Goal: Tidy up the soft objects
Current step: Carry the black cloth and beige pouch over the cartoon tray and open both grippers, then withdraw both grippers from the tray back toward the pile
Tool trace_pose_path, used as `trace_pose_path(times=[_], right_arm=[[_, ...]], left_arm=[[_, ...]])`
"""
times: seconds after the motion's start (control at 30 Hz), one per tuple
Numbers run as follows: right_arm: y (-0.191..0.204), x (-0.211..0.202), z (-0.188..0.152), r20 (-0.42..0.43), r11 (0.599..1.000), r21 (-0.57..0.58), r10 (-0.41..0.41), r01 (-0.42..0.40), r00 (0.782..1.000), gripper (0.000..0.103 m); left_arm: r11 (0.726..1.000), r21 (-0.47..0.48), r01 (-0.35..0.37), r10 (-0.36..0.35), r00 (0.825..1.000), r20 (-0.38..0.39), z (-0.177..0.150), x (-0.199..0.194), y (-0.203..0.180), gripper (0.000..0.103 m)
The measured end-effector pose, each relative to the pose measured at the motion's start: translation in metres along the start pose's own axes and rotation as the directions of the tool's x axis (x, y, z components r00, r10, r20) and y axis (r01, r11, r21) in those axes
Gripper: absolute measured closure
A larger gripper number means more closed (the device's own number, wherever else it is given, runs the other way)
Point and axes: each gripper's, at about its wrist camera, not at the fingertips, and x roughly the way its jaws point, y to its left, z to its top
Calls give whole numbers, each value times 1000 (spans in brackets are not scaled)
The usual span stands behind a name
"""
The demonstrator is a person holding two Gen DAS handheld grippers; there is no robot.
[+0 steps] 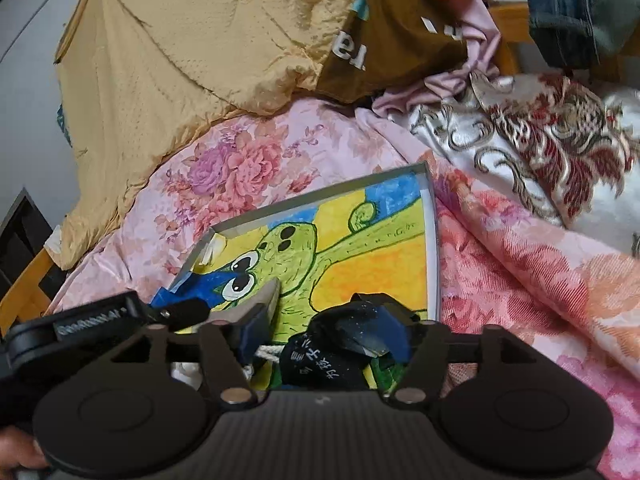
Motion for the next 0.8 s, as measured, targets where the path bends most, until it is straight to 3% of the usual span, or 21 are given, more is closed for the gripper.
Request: trace_pose_path(times=[0.17,0.27,0.4,0.57,0.8], right_arm=[[9,-26,0,63,1000,-24,5,-4,998,12],[14,-45,1,127,1000,-28,11,-8,992,0],[20,-72,0,192,999,-39,37,-30,981,0],[35,-105,-9,276,994,-106,58,-29,959,0],[67,-153,-44,370,980,-198,63,13,927,0]], left_arm=[[1000,17,-5,4,999,38,4,-26,-1,33],[999,27,-22,20,997,81,3,-46,-1,22],[997,48,-58,51,990,135,2,-79,3,10],[996,54,-76,65,983,173,-1,-121,13,3],[995,82,-64,43,970,238,-18,-184,23,1]])
